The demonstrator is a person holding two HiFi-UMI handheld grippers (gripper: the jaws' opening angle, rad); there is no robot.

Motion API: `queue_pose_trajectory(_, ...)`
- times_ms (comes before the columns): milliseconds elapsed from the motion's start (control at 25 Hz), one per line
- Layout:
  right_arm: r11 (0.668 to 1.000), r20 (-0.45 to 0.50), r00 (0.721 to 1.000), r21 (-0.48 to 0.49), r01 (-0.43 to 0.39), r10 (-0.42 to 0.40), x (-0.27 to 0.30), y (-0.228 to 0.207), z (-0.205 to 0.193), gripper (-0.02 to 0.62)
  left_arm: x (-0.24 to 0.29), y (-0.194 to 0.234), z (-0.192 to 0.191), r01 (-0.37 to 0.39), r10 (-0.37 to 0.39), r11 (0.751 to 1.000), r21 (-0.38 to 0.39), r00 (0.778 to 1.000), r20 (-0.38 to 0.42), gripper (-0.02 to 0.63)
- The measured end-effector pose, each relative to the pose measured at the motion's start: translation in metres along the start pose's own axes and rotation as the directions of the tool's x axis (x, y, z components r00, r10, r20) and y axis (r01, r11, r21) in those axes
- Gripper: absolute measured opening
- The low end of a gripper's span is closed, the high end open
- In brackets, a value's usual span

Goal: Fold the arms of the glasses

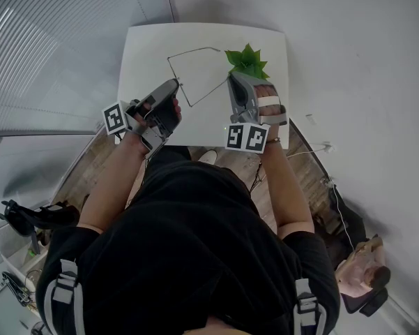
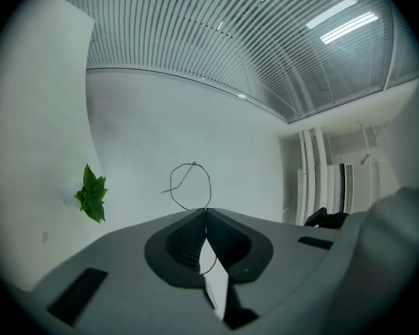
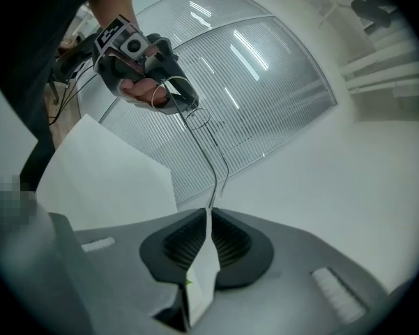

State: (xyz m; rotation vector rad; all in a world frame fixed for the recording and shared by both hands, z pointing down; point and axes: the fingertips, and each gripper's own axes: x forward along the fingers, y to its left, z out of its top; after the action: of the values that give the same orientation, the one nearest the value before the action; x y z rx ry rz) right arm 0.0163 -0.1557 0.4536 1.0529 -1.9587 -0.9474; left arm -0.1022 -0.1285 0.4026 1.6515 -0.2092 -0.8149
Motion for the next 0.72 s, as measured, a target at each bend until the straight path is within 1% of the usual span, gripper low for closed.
queue_pose_trajectory(360,0.999,0.019,1.0,-0.045,-0.014,0.015,0.008,0.003,0.01,0.035,-0.002,-0.001,-0.001,0.007,-0.007,1.0,-0.005,1.0,-0.012,0.011)
queue_pose_trajectory(720,0.993,0.051,0.998,-0.113,-0.037,0.042,0.022,0.004,0.016,0.035,-0.002,-0.001,0.0,0.013,-0.013,1.0,-0.002,1.0,-0.017,0.011)
